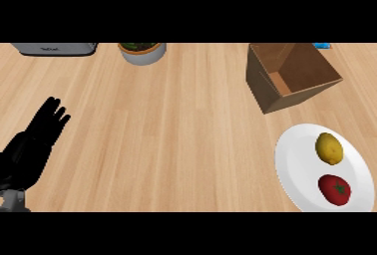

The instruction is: Pick the lemon from the plate and place it in the cardboard box

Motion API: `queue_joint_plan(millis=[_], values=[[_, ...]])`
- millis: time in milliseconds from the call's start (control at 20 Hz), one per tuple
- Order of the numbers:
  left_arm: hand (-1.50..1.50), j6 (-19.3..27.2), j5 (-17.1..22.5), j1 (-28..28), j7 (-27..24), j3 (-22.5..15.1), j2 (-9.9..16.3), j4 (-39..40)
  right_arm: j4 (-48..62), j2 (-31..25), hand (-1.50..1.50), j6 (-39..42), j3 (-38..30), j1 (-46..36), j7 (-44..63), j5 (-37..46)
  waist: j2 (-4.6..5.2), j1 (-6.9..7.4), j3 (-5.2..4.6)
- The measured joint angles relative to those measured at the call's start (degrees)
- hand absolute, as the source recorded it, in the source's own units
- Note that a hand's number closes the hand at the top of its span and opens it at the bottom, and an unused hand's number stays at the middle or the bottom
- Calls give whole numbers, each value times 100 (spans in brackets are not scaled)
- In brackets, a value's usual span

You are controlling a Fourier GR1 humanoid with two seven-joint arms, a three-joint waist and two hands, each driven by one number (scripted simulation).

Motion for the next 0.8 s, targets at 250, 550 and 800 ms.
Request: queue_joint_plan(millis=[250, 550, 800], values=[[0, -82, -38, -30, -41, -16, -53, 59, -401, -490, -150, 664, 536, -440, 1683, 256, 11, 85, 7], [0, -115, -86, -100, 78, 51, -109, 41, -310, -262, -150, 1459, 1084, -1370, 3043, 191, 8, 88, 20], [0, -271, -75, -168, 159, 284, -123, 141, -119, 119, -150, 1972, 1213, -1873, 3659, 293, -3, 34, 26]])
